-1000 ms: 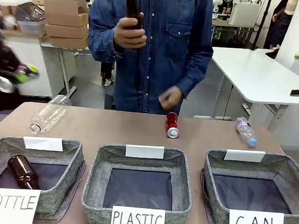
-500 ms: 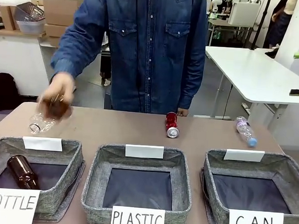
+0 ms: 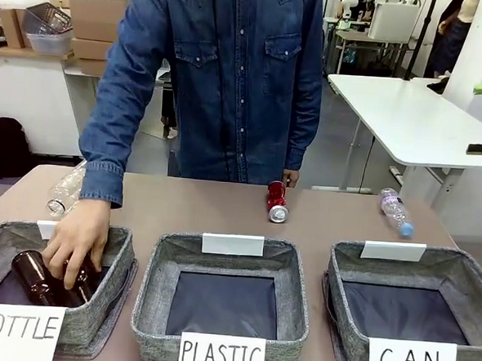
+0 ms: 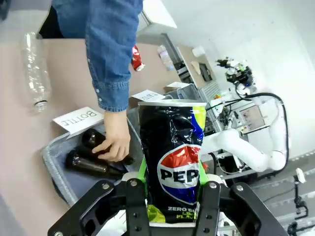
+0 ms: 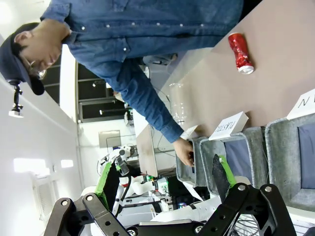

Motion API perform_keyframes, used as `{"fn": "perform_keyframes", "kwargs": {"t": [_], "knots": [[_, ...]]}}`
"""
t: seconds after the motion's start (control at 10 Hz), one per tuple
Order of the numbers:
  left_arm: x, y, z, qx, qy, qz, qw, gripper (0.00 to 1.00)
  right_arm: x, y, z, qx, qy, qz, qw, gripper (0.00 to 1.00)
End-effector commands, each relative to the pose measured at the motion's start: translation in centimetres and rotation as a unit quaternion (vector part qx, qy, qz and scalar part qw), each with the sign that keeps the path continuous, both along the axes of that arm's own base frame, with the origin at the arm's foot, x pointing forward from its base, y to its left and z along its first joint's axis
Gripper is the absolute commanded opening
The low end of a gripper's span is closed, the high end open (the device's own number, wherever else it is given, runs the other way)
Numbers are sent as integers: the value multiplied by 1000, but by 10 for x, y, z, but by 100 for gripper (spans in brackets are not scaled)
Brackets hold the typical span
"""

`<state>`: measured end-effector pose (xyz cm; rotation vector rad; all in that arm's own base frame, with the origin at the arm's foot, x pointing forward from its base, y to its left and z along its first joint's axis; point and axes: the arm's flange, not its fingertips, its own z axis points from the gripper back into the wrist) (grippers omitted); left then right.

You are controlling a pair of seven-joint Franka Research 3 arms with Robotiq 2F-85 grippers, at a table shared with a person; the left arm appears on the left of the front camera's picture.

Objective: Sort the can waste into the basket.
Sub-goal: Pick up the can waste from the table and place it in the right Fabric basket.

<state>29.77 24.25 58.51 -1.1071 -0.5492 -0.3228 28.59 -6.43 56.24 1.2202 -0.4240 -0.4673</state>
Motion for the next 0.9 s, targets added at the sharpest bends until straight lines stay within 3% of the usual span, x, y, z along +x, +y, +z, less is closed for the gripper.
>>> {"fn": "perform_keyframes", "kwargs": {"t": [0.0, 0.5, 0.6, 0.7, 0.8], "knots": [[0, 1, 3, 2, -7, -4, 1000, 0, 3, 2, 1, 5, -13, 2, 1000, 100], [0, 1, 3, 2, -7, -4, 1000, 0, 3, 2, 1, 5, -13, 2, 1000, 100], [1, 1, 0, 5, 4, 2, 1000, 37, 3, 2, 1, 5, -13, 2, 1000, 100], [13, -32, -5, 19, 15, -37, 999, 37, 0, 0, 0, 0, 0, 0, 1000, 100], [27, -81, -12, 27, 0, -90, 996, 37, -9, -12, 26, -15, -17, -21, 1000, 100]]}}
